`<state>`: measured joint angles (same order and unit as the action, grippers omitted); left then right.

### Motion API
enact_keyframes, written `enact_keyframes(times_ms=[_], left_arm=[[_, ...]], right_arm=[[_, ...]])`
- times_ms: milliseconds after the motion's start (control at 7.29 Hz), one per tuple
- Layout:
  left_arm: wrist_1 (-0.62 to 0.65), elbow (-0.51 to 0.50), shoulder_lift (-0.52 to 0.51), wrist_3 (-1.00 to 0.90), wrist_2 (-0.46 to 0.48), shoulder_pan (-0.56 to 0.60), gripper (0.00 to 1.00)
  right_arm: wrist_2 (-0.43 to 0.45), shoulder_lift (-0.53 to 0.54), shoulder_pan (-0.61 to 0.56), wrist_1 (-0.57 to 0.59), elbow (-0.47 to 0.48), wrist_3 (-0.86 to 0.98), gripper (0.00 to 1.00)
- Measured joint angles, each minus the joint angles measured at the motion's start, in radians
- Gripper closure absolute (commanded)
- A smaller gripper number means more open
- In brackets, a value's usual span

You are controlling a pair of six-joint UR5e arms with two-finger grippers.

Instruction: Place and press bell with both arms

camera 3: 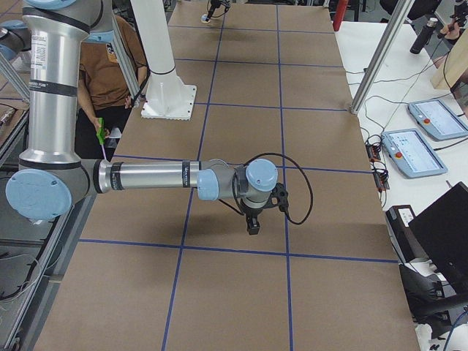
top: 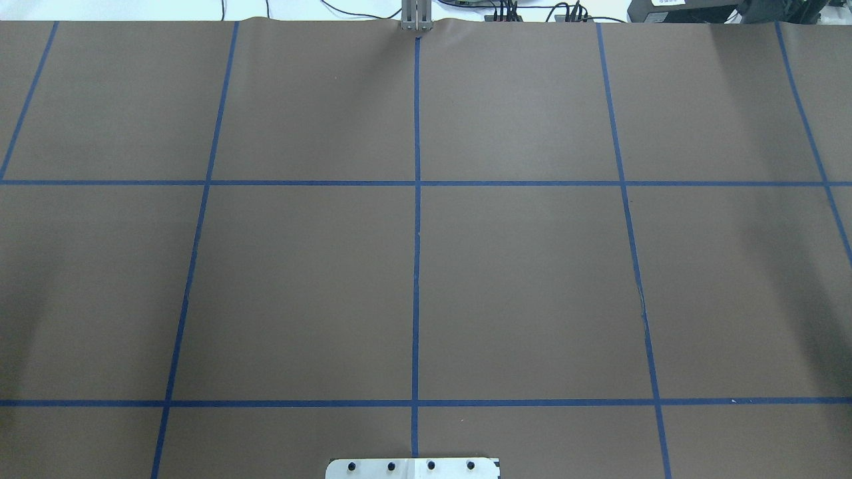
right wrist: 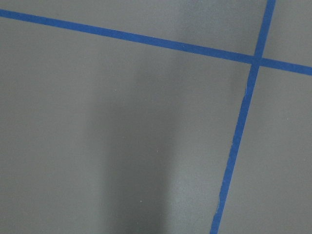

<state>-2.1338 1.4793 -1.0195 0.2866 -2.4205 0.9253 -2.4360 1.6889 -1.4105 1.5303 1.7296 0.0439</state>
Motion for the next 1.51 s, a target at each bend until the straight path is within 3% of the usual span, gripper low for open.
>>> enact_keyframes(times_ms=[686, 1098, 1235, 1510], left_arm=[[0.000, -0.015, -0.007, 0.010, 0.000, -0.039, 0.02], [-0.002, -0.016, -0.006, 0.011, 0.000, -0.048, 0.55], [-0.003, -0.016, -0.005, 0.011, -0.001, -0.051, 0.66], [-0.037, -0.016, 0.002, 0.043, -0.006, -0.057, 0.74]], right_arm=[[0.000, 0.001, 0.006, -0.001, 0.001, 0.001, 0.00], [-0.001, 0.002, 0.008, -0.001, 0.002, 0.001, 0.00], [-0.006, 0.002, 0.008, 0.000, 0.002, 0.000, 0.00], [-0.038, 0.007, 0.008, 0.001, 0.007, -0.001, 0.00]])
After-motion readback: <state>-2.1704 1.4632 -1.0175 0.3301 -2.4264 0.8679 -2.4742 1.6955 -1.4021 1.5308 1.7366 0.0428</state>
